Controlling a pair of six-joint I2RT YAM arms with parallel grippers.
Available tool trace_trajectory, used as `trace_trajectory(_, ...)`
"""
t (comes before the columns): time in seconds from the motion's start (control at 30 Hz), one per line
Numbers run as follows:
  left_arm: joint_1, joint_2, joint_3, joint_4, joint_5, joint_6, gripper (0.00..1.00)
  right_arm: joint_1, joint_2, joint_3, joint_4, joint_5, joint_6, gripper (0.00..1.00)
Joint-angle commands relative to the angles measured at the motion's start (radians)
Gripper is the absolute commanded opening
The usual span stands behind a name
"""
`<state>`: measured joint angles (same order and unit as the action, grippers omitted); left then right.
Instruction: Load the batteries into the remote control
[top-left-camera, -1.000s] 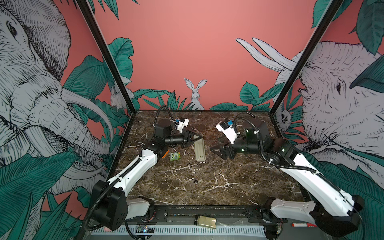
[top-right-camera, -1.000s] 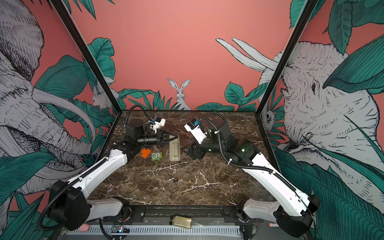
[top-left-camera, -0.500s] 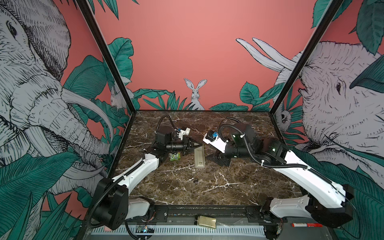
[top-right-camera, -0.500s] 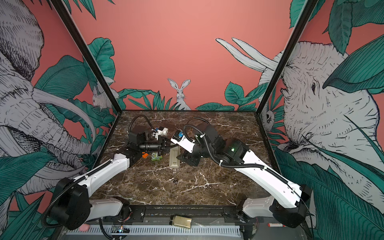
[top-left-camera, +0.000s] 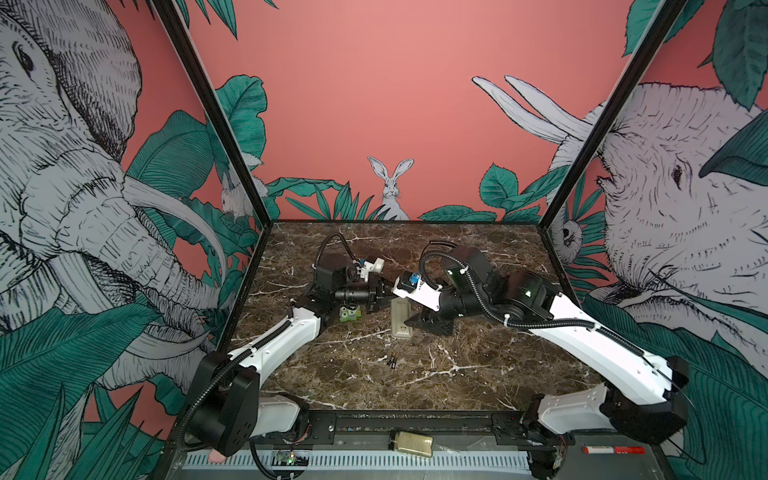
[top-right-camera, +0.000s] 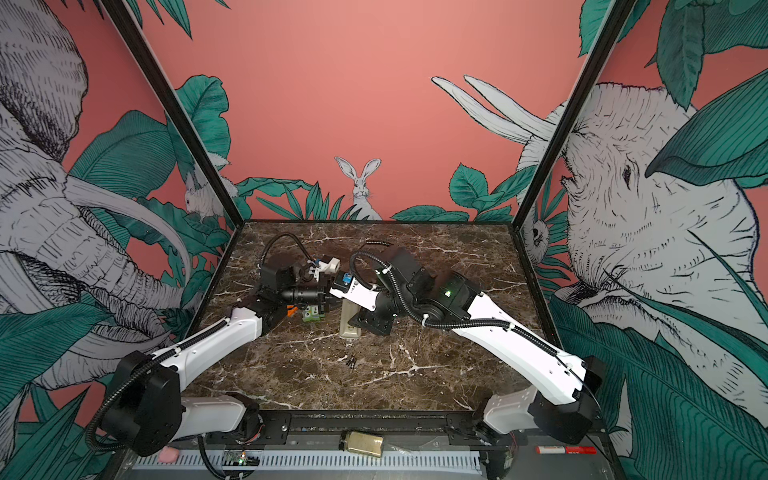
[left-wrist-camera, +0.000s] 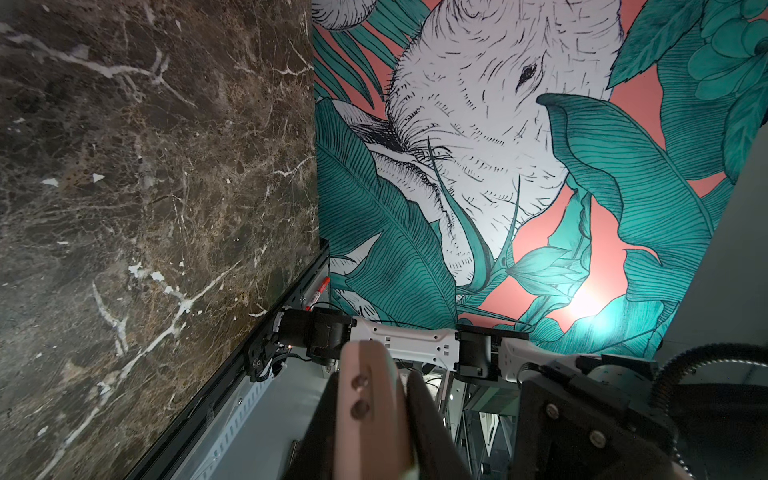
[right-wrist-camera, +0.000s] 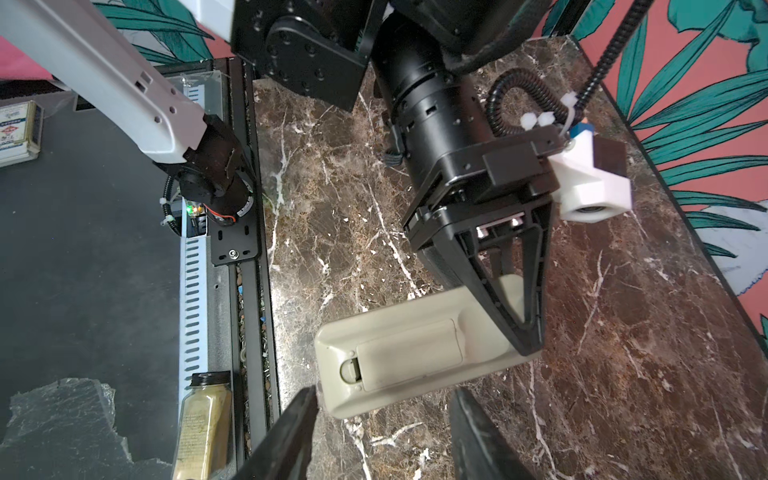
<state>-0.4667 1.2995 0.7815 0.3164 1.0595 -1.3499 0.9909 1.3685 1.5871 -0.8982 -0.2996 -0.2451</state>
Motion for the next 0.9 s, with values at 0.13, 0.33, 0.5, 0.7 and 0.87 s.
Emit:
trace_trajectory(0.13, -0.009, -0.007, 0.012, 0.058, 0.034, -0.032, 0.0, 0.018, 0.025, 0.034, -0.037, -0.024, -0.054, 0.55)
trace_trajectory(0.33, -0.013, -0.017, 0.01, 0.087, 0.04, -0.049, 0.0, 0.029, 0.038, 0.034, -0.035, 0.009, -0.071, 0.56)
trace_trajectory(0.5, -0.023, -0.021, 0.022, 0.113, 0.053, -0.061, 0.0, 0.035, 0.046, 0.032, -0.025, 0.024, -0.08, 0.53)
trace_trajectory(0.7, -0.034, -0.024, 0.023, 0.135, 0.057, -0.076, 0.0, 0.042, 0.043, 0.013, -0.012, 0.044, -0.096, 0.5)
trace_trajectory(0.87, -0.043, -0.021, 0.022, 0.16, 0.059, -0.092, 0.0, 0.044, 0.042, 0.002, -0.016, 0.05, -0.102, 0.5)
